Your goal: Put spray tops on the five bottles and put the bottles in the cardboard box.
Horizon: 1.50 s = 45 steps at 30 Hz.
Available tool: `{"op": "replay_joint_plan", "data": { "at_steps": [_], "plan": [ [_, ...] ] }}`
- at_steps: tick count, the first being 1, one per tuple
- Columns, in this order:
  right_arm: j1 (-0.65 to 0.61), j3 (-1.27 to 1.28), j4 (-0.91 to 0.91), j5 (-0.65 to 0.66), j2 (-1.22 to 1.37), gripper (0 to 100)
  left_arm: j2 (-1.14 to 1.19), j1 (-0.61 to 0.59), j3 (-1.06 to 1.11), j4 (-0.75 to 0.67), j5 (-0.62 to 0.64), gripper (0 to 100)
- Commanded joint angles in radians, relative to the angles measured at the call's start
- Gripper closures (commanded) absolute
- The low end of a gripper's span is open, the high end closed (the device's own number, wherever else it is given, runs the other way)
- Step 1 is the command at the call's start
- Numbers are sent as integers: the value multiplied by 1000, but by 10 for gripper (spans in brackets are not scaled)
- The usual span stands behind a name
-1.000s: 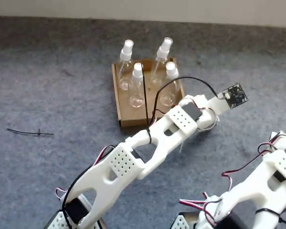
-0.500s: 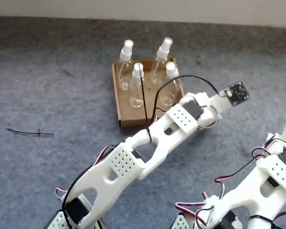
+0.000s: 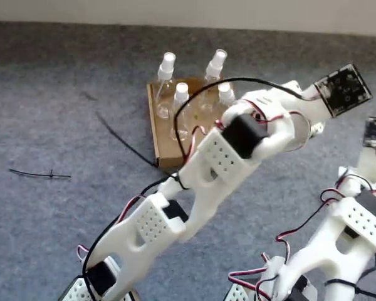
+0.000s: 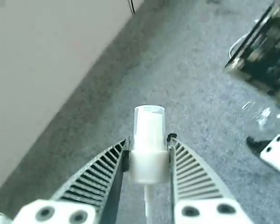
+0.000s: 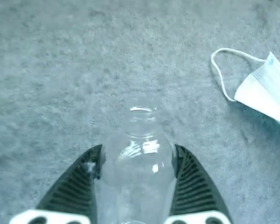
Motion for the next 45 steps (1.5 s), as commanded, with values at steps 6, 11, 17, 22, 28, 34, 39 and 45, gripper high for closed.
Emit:
{"op": "replay_joint_plan", "data": {
  "at_steps": [6, 11, 17, 22, 28, 34, 39, 45],
  "plan": [
    [-489, -194, 234, -239, -39, 994, -487, -162, -44, 57, 101, 995],
    [-725, -300, 245, -358, -39, 994, -605, -383, -44, 144, 235, 995],
    [-881, -303, 251, -334, -44, 994, -688, -622, -50, 236, 307, 995],
    [-1058, -295, 209, -342, -153, 994, -746, -769, -45, 324, 399, 995],
    [-1345, -114, -114, -342, -314, 994, -773, -825, -48, 328, 411, 995],
    [-1460, 200, -472, -342, -452, 994, -780, -825, -56, 321, 413, 995],
    [-1520, 363, -515, -344, -599, 994, -780, -828, -59, 302, 420, 995],
    [-1561, 410, -452, -344, -673, 994, -771, -825, -59, 311, 480, 996]
  ]
}}
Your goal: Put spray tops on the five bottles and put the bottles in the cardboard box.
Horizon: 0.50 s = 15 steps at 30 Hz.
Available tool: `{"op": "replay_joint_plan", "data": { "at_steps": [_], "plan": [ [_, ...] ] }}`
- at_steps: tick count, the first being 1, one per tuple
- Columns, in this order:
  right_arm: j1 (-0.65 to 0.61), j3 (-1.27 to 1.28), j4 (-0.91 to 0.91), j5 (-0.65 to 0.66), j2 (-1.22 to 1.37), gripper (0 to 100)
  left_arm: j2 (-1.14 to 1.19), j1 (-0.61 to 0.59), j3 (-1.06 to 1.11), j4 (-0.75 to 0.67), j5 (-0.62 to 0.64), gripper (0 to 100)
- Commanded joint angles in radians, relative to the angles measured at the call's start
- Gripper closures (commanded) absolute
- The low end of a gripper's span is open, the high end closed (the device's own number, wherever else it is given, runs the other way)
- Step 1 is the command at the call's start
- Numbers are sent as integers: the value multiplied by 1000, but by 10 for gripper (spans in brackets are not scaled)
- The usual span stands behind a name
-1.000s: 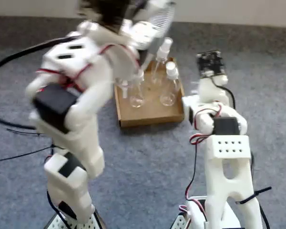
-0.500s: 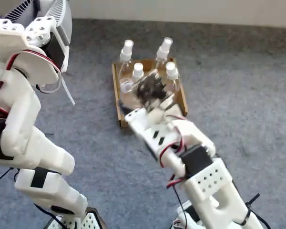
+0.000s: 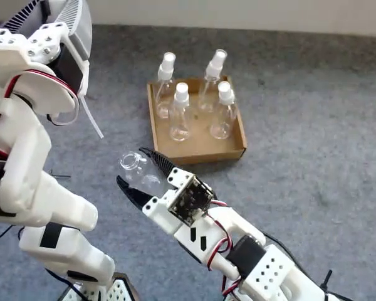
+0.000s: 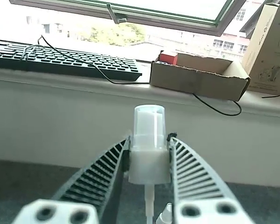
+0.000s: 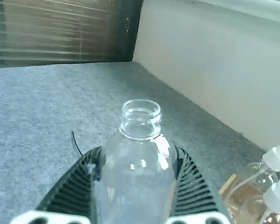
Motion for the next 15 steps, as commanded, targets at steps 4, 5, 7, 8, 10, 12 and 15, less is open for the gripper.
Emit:
{"op": "replay_joint_plan", "data": {
  "at_steps": [4, 5, 7, 8, 10, 12, 15],
  "plan": [
    [-10, -10, 82, -12, -35, 994, -62, -16, -18, 23, -37, 996],
    [-10, -10, 82, -12, -35, 994, -101, -13, -15, 25, -74, 996],
    [-10, -10, 87, -12, -35, 994, -171, -13, -10, 29, -153, 997],
    [-10, -10, 87, -12, -35, 994, -208, -16, -7, 31, -184, 997],
    [-10, -10, 87, -12, -33, 994, -274, -18, 48, 38, -238, 997],
    [-10, -10, 87, -12, -33, 994, -346, -18, 225, 38, -282, 997],
    [-10, -10, 87, -12, -33, 994, -510, -13, 622, 37, -295, 997]
  ]
}}
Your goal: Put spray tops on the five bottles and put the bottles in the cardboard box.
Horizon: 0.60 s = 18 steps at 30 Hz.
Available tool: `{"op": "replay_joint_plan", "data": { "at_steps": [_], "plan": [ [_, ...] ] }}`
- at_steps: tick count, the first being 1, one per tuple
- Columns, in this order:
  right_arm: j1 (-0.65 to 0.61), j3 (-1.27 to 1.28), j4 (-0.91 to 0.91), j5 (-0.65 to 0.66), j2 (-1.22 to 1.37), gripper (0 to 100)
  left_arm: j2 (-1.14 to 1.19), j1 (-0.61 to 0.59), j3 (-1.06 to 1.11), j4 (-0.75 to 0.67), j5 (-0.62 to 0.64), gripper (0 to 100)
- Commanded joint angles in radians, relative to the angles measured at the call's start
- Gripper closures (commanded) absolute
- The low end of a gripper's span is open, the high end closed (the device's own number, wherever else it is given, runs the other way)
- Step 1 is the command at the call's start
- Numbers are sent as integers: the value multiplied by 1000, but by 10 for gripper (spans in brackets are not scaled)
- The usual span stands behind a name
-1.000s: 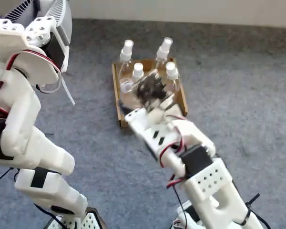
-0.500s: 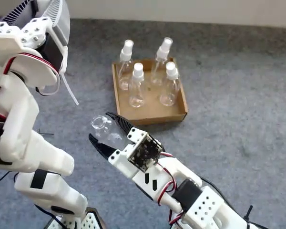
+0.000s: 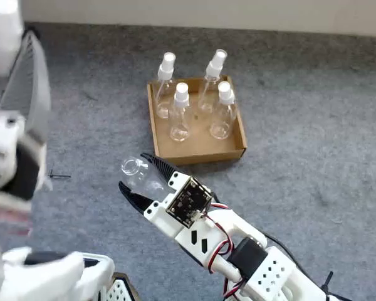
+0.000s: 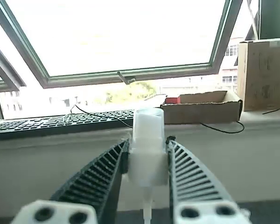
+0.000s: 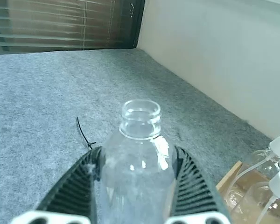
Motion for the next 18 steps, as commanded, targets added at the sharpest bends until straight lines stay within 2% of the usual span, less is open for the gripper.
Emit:
{"op": "replay_joint_plan", "data": {
  "at_steps": [1, 3, 5, 9, 12, 18],
  "plan": [
    [-2, -8, 4, -12, -15, 994, -231, -4, 576, 5, -31, 997],
    [-2, -2, 5, -12, -15, 994, -358, -4, 803, -5, -34, 997],
    [-2, -1, 5, -12, -15, 994, -475, -2, 987, -118, -32, 997],
    [-2, -1, 5, -12, -15, 994, -633, -1, 1342, -454, -29, 996],
    [-2, -1, 2, -11, -19, 994, -691, 68, 1563, -700, 15, 996],
    [-2, -1, 1, -11, -21, 994, -751, 182, 1813, -1094, 41, 996]
  ]
}}
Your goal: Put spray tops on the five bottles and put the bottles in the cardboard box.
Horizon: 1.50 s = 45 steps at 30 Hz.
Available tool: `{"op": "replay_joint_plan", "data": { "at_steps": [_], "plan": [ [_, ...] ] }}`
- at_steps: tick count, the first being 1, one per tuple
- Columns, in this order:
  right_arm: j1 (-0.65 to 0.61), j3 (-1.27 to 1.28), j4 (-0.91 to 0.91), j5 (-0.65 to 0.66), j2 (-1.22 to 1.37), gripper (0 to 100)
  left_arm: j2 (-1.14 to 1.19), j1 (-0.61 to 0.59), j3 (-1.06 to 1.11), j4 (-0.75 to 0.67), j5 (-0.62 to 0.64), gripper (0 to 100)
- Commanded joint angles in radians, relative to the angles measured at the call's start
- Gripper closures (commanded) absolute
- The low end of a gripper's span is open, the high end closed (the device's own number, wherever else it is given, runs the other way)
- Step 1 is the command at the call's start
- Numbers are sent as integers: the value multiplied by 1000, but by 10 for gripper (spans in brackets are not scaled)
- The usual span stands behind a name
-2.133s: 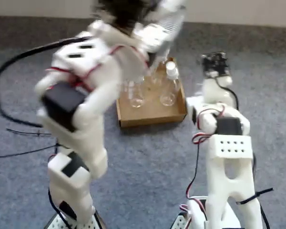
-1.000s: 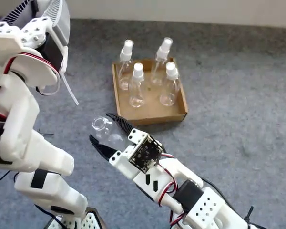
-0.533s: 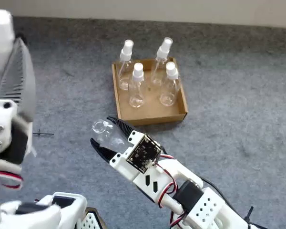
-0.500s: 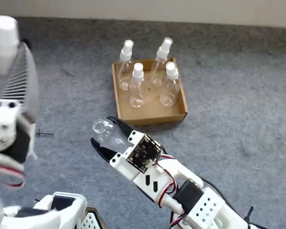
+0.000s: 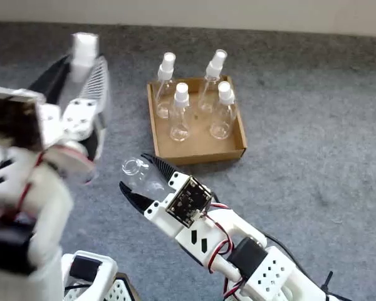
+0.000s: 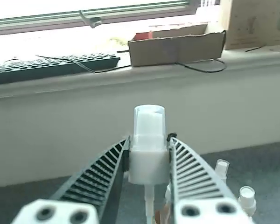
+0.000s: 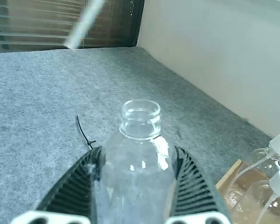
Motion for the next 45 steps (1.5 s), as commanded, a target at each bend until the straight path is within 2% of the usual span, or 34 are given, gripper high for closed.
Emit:
{"op": "replay_joint_plan", "data": {
  "at_steps": [1, 6, 13, 20, 27, 31, 35, 37, 45],
  "plan": [
    [-2, -5, 1, -11, -19, 994, -51, 64, 140, -301, 20, 996],
    [-5, -5, 1, -11, -19, 994, -62, 59, 228, -405, 71, 996],
    [-2, -4, 1, -11, -19, 994, -124, 65, 266, -388, 74, 996],
    [-2, -4, 2, -11, -19, 994, -200, 67, 390, -379, 137, 996],
    [-2, -4, 4, -11, -19, 994, -209, 142, 484, -373, 137, 996],
    [27, -5, 1, -17, -19, 994, -237, 173, 549, -338, 203, 996],
    [133, -13, -1, -170, -21, 994, -374, 171, 622, -270, 207, 996],
    [139, -13, -1, -207, -21, 994, -449, 171, 680, -272, 207, 995],
    [47, -7, -1, -117, -21, 994, -547, 170, 898, -296, 212, 992]
  ]
}}
